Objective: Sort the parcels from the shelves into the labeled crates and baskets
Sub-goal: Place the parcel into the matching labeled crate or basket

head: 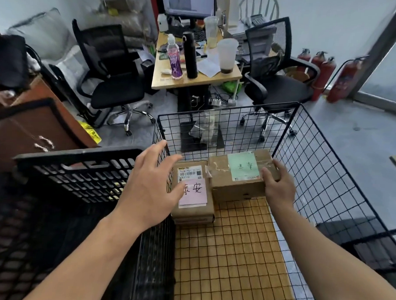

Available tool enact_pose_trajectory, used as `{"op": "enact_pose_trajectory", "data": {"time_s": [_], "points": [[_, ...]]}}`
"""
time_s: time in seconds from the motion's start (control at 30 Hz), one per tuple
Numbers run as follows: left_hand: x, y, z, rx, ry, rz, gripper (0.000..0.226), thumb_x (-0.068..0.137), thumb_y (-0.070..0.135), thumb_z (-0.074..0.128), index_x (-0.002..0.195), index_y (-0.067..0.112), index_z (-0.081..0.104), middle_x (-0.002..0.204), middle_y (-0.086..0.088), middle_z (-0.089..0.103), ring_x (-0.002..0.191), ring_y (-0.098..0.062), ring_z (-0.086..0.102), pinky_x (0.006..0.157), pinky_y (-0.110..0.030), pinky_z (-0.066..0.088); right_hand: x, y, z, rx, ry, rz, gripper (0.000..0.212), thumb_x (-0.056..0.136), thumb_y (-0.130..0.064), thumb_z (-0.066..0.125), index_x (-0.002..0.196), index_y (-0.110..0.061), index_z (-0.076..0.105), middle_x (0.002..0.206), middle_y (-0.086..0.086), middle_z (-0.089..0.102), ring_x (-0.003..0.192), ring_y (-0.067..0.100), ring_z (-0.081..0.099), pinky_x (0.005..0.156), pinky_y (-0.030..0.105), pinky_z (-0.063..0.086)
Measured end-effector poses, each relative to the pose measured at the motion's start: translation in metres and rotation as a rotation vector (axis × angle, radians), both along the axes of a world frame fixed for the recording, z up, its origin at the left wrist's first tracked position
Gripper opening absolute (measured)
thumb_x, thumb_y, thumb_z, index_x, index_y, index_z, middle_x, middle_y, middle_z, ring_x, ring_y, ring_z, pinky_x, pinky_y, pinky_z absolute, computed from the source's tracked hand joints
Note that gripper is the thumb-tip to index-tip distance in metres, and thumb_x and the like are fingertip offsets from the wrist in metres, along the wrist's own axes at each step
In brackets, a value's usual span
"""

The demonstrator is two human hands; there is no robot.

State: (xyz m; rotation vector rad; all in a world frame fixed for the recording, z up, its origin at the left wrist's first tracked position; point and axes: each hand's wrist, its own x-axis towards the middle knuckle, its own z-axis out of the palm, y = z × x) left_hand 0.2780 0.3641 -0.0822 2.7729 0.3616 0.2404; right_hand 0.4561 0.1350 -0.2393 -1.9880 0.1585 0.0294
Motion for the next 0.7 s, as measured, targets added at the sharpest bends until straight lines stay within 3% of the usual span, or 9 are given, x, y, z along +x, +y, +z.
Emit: {"op": "enact_pose_trajectory", "data": {"time_s": [0.1, 0.2, 0.3, 0.53, 0.7], "points": [[0.0, -0.001, -0.001, 0.02, -0.002, 0.023, 0.061, 0.088, 0.041, 0.064, 0.144, 0.025, 0.046, 0.16, 0.002, 0.016, 0.144, -0.01, 0.003, 0.118, -0.037, 0.016, 0.007, 0.001, -0.013, -0.059, 0.091, 0.042, 0.05, 0.1, -0.04, 0.06, 0.148, -0.034, 0.047, 0.137, 0.011, 0.053, 0.113, 0.022, 0.049, 0.091, 0.039, 0.046], [-0.001, -0.002, -0.002, 0.049, 0.02, 0.039, 0.062, 0.087, 0.042, 0.063, 0.144, 0.024, 0.045, 0.159, 0.002, 0.017, 0.145, -0.013, 0.003, 0.117, -0.037, 0.016, 0.009, -0.004, -0.019, 0.04, 0.218, 0.112, 0.062, 0.097, -0.04, 0.065, 0.153, -0.039, 0.038, 0.137, 0.004, 0.049, 0.12, 0.027, 0.05, 0.101, 0.052, 0.049], [-0.001, -0.003, -0.001, 0.054, 0.065, 0.065, 0.064, 0.086, 0.045, 0.064, 0.144, 0.028, 0.043, 0.16, 0.003, 0.015, 0.147, -0.014, 0.001, 0.118, -0.045, 0.02, 0.012, -0.009, -0.019, 0.134, 0.221, 0.22, 0.073, 0.093, -0.029, 0.072, 0.154, -0.04, 0.035, 0.131, -0.003, 0.046, 0.12, 0.025, 0.047, 0.101, 0.048, 0.048], [0.001, -0.007, 0.003, 0.005, 0.134, 0.081, 0.066, 0.089, 0.045, 0.063, 0.148, 0.031, 0.036, 0.16, 0.011, 0.007, 0.146, -0.01, -0.006, 0.117, -0.042, 0.022, 0.006, -0.008, -0.028, -0.097, 0.119, 0.239, 0.074, 0.094, -0.039, 0.069, 0.158, -0.033, 0.032, 0.152, 0.005, 0.043, 0.137, 0.026, 0.041, 0.112, 0.053, 0.039], [-0.001, -0.004, 0.001, 0.036, 0.153, 0.06, 0.066, 0.09, 0.044, 0.061, 0.149, 0.03, 0.035, 0.161, 0.006, 0.009, 0.148, -0.015, -0.004, 0.119, -0.042, 0.017, -0.002, -0.002, -0.018, -0.257, 0.139, 0.203, 0.066, 0.098, -0.043, 0.062, 0.157, -0.032, 0.033, 0.162, 0.005, 0.026, 0.148, 0.03, 0.027, 0.117, 0.054, 0.032]]}}
